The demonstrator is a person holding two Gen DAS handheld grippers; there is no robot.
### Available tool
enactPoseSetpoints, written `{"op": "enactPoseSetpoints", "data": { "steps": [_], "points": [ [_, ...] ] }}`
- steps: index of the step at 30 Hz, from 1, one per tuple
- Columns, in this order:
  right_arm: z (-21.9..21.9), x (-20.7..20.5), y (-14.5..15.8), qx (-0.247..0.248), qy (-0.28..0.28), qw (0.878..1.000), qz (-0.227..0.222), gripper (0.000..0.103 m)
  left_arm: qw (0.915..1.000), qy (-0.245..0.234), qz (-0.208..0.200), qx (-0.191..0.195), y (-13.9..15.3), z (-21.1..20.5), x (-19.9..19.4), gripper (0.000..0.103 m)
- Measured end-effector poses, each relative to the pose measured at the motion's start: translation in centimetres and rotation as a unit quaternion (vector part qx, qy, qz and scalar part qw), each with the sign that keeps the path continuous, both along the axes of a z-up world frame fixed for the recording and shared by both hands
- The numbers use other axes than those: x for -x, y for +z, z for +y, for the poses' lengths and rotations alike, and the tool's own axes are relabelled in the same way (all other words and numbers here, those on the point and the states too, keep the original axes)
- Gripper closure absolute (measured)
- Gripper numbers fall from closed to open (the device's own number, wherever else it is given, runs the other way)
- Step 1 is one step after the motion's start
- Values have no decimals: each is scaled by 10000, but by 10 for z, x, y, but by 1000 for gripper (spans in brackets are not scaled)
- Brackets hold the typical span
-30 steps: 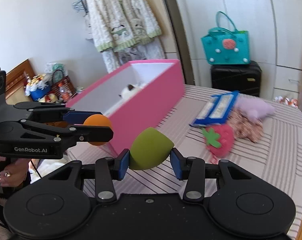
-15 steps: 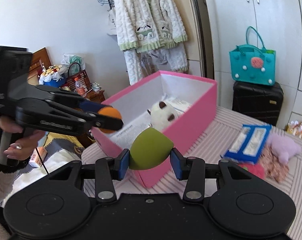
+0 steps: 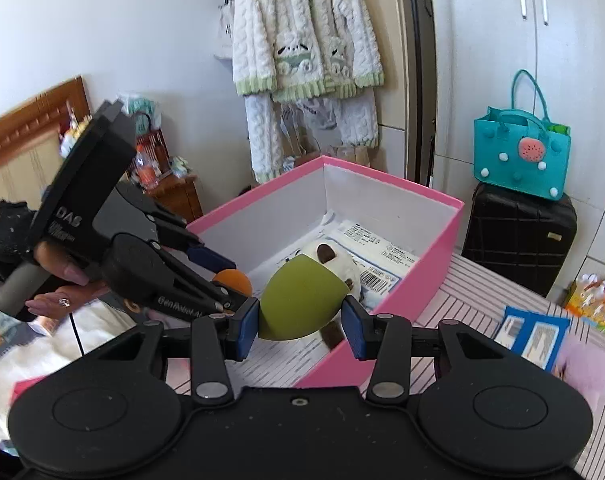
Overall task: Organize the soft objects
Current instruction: 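Lift both balls and carry them over the pink box with both tools, then open both tools to drop the orange and green balls into the box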
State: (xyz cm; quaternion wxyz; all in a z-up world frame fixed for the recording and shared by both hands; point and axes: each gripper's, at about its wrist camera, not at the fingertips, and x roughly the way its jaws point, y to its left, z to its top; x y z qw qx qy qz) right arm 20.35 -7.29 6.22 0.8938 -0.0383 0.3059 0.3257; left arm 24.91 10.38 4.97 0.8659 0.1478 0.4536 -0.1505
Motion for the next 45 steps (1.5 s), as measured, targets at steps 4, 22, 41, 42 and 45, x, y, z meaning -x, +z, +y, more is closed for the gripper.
{"op": "enactPoseSetpoints", "data": {
  "steps": [4,22,41,42,45],
  "points": [
    [15,-14,-5,284,70,9996,31,53,9999,-75,-64,-112,-2,-2,-11,56],
    [61,-45,-11,1055,709,9902,571,52,9969,-17,-604,505,37,32,-4,47],
    [1,8,33,219,219,9993,226,41,9927,142,0,1199,78,28,55,26],
    [-4,12,34,182,193,9994,205,41,9932,108,-70,1155,81,25,62,25],
    [-18,29,38,162,125,9998,85,40,9944,-59,-225,1035,88,14,81,25]
  ]
}}
